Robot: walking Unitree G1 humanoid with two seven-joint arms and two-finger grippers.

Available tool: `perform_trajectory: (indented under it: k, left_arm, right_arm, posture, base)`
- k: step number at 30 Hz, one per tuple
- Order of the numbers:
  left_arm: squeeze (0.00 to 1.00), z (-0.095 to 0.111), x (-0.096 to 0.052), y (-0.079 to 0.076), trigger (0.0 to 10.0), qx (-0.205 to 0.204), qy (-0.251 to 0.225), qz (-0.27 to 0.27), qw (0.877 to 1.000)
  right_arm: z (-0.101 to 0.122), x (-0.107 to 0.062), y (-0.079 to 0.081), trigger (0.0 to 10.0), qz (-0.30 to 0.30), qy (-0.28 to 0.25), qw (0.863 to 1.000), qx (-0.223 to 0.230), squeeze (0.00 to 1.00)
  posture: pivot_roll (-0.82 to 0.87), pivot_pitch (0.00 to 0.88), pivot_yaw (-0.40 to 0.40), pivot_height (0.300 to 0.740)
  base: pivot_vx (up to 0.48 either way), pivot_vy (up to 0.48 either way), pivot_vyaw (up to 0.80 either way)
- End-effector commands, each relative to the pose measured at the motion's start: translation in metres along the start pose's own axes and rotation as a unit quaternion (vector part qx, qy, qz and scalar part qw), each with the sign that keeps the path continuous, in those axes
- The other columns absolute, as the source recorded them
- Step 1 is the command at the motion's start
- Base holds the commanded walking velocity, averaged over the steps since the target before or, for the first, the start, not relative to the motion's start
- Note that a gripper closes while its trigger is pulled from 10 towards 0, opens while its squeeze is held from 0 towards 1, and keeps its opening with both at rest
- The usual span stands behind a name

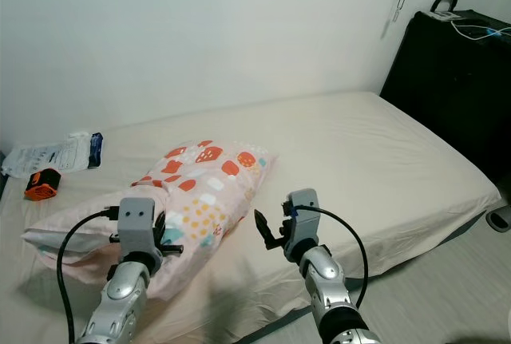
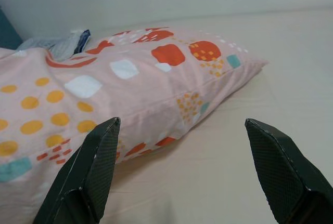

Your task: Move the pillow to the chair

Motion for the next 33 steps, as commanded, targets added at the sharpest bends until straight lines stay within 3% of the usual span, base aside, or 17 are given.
perform_trajectory:
  k: [1,5,8,10,11,14,16,17,20,22,23,24,26,29,33]
  left_arm:
    - [0.0,0.01,0.0,-0.006,10.0,0.0,-0.023,-0.009,1.0]
    - [0.0,0.01,0.0,-0.007,10.0,-0.001,-0.024,-0.011,1.0]
    - [0.0,0.031,0.002,-0.012,10.0,-0.019,-0.06,-0.074,0.995]
    - [0.0,0.031,0.002,-0.012,10.0,-0.019,-0.06,-0.074,0.995]
    - [0.0,0.055,0.002,-0.008,10.0,-0.053,-0.097,-0.128,0.986]
    - [0.0,0.071,0.0,-0.005,10.0,-0.066,-0.118,-0.17,0.976]
    - [0.0,0.088,-0.007,-0.001,10.0,-0.069,-0.14,-0.236,0.959]
    - [0.0,0.084,-0.014,-0.002,10.0,-0.036,-0.115,-0.296,0.948]
    - [0.0,0.079,-0.02,-0.002,10.0,-0.013,-0.092,-0.332,0.939]
    - [0.0,0.044,-0.06,-0.001,10.0,0.054,-0.006,-0.474,0.879]
    - [0.0,0.044,-0.06,-0.001,10.0,0.054,-0.006,-0.474,0.879]
    - [0.0,0.036,-0.079,-0.001,10.0,0.054,0.02,-0.521,0.851]
    - [0.0,0.035,-0.102,-0.003,10.0,0.039,0.037,-0.569,0.82]
    - [0.0,0.048,-0.12,-0.007,10.0,0.026,0.035,-0.604,0.796]
    - [0.0,0.05,-0.118,-0.007,10.0,0.033,0.031,-0.603,0.796]
  right_arm:
    - [-0.002,-0.004,-0.003,10.0,-0.006,0.0,1.0,-0.009,0.0]
    - [-0.002,-0.004,-0.003,10.0,-0.005,0.0,1.0,-0.012,0.0]
    - [0.003,-0.001,-0.006,10.0,-0.019,-0.012,1.0,0.008,0.0]
    - [0.003,-0.001,-0.006,10.0,-0.019,-0.012,1.0,0.008,0.0]
    - [0.008,0.001,-0.01,10.0,-0.03,-0.019,0.999,0.019,0.0]
    - [0.009,0.001,-0.011,10.0,-0.031,-0.02,0.999,0.018,0.0]
    - [0.01,0.001,-0.012,10.0,-0.031,-0.018,0.999,0.013,0.0]
    - [0.009,0.001,-0.013,10.0,-0.032,-0.016,0.999,0.012,0.0]
    - [0.009,0.001,-0.013,10.0,-0.032,-0.016,0.999,0.011,0.0]
    - [0.008,0.0,-0.016,10.0,-0.037,-0.013,0.999,0.009,0.0]
    - [0.008,0.0,-0.016,10.0,-0.037,-0.013,0.999,0.009,0.0]
    - [0.008,-0.001,-0.017,10.0,-0.039,-0.013,0.999,0.008,0.0]
    - [0.008,-0.002,-0.018,10.0,-0.04,-0.014,0.999,0.008,0.0]
    - [0.01,-0.001,-0.02,10.0,-0.044,-0.018,0.999,0.009,0.0]
    - [0.012,-0.001,-0.019,10.0,-0.043,-0.025,0.999,0.014,0.0]
  posture:
    - [0.06,0.0,-0.114,0.74]
    - [0.06,0.0,-0.114,0.74]
    - [0.06,0.0,-0.114,0.74]
    - [0.06,0.0,-0.114,0.74]
    - [0.06,0.0,-0.114,0.74]
    - [0.06,0.0,-0.115,0.74]
    - [0.06,0.0,-0.118,0.74]
    - [0.07,0.0,-0.119,0.74]
    - [0.07,0.0,-0.119,0.74]
    - [0.07,0.0,-0.12,0.74]
    - [0.07,0.0,-0.12,0.74]
    - [0.07,0.0,-0.118,0.74]
    - [0.07,0.0,-0.115,0.74]
    - [0.08,0.0,-0.116,0.74]
    - [0.08,0.0,-0.116,0.74]
  base:
    - [0.0,0.0,0.0]
    - [0.0,0.0,0.0]
    - [0.0,0.0,0.0]
    - [0.0,0.0,0.0]
    - [0.0,0.0,0.0]
    - [0.0,0.0,0.0]
    - [0.0,0.0,0.0]
    - [0.0,0.0,0.0]
    - [0.0,0.0,0.0]
    - [0.0,0.0,0.0]
    - [0.0,0.0,0.0]
    - [0.0,0.0,0.0]
    - [0.0,0.0,0.0]
    - [0.0,0.0,0.0]
    - [0.0,0.0,0.0]
Point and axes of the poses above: a point about 5 cm out from each wrist's last joint towards the gripper, its own x axis pointing out of the wrist towards the gripper, its own z axis along the axis of the wrist's last joint, y = z × x, the point moved 4 cm from there along x, pointing out of the wrist towards the gripper, and after that the axes turned 9 degrees about x, right-handed, at the moved point
